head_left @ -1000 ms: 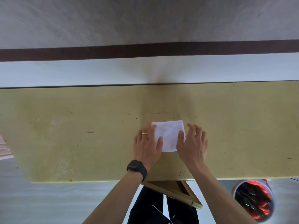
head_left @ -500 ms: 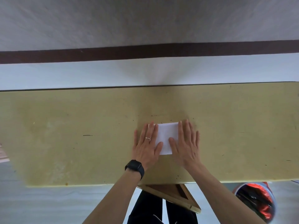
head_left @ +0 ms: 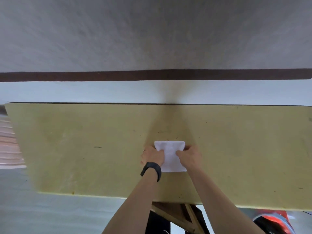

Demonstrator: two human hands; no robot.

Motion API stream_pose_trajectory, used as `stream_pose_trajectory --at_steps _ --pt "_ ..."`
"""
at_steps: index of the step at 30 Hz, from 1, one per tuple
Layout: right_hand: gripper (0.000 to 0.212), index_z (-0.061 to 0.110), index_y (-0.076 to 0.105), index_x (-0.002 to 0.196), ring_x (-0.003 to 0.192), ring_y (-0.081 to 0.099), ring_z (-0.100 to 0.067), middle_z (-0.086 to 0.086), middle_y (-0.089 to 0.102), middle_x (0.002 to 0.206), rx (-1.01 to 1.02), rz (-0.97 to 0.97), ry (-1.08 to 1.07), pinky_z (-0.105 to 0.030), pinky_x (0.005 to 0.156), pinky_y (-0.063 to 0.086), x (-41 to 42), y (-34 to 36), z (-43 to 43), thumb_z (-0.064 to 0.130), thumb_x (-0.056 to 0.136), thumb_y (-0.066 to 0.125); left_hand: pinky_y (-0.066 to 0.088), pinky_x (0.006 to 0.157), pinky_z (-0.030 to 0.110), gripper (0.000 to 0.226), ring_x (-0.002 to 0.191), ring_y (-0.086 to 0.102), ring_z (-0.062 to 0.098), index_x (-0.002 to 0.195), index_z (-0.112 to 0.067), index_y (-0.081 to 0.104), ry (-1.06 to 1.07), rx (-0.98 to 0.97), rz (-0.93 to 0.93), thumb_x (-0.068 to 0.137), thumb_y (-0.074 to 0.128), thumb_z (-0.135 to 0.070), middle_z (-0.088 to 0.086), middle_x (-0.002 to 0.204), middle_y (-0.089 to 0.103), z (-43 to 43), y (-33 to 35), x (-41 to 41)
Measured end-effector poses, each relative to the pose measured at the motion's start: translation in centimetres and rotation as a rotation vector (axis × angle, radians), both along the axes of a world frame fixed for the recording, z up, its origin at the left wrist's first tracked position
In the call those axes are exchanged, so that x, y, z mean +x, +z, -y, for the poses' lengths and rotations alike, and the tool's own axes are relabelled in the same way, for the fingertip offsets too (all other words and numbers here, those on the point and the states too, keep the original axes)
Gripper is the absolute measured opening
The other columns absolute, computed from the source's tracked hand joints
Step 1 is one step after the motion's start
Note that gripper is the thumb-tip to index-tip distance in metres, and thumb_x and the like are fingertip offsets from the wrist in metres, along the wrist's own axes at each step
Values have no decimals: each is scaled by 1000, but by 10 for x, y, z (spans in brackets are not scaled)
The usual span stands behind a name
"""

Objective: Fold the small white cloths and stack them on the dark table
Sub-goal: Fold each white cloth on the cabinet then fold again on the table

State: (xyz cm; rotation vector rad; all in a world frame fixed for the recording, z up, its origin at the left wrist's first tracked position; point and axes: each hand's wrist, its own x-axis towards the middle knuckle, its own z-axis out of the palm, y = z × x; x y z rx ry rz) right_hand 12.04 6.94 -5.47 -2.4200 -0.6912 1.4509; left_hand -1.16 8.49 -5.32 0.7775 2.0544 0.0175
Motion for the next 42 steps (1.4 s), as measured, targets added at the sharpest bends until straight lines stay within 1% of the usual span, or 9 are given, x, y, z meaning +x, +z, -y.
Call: stream_pose_trajectory --at_steps 9,13,16,19,23,28,35,38,42 --pt "14 25 67 99 85 66 -15 9 71 89 270 -229 90 -42 82 56 22 16 12 26 84 68 45 68 25 29 87 58 15 108 -17 50 268 264 267 89 70 -24 0 105 61 28 36 -5" --pt "12 31 62 87 75 62 -5 14 68 81 506 -204 267 -13 63 45 16 73 6 21 89 68 49 71 21 25 90 66 15 111 -14 67 354 459 434 87 73 -14 -1 98 73 48 92 -25" --pt "11 37 60 88 76 59 2 16 67 81 684 -169 452 -11 62 40 0 135 7 29 93 64 48 74 22 13 84 65 12 96 -16 76 371 647 469 92 70 -26 -1 90 75 76 156 -50" --pt "10 32 58 86 74 57 2 17 63 77 852 -198 602 -10 60 40 -34 206 18 34 96 59 42 66 19 23 70 54 8 84 -13 69 407 860 343 93 67 -34 -1 77 64 113 223 -82" --pt "19 23 51 82 61 48 -3 14 55 66 1059 -390 744 -15 54 38 -111 302 60 32 98 55 47 70 21 19 79 59 5 95 -24 65 499 1149 138 96 61 -43 -5 88 67 178 308 -130" --pt "21 20 50 84 58 43 0 20 50 64 1069 -692 929 -14 53 35 -224 385 158 31 102 48 44 63 16 16 72 53 4 93 -31 62 648 1414 -143 98 55 -45 -8 82 65 302 389 -199" --pt "25 20 43 83 51 42 -7 5 45 58 1211 -775 1127 -23 49 30 -373 417 391 34 104 42 29 49 17 25 52 35 4 81 -27 54 918 1452 -485 99 52 -45 -17 54 40 547 425 -295" --pt "16 24 42 91 54 47 -7 7 48 56 1293 -791 1206 -30 53 26 -421 415 496 34 103 41 33 51 17 28 53 37 3 78 -25 53 1056 1426 -610 98 53 -45 -18 56 43 651 426 -326" --pt "21 27 42 83 53 47 -10 8 47 55 1227 -913 1355 -24 51 32 -481 412 617 36 102 43 39 59 22 36 60 45 3 84 -17 58 1261 1366 -674 96 53 -50 -11 69 54 781 416 -364"
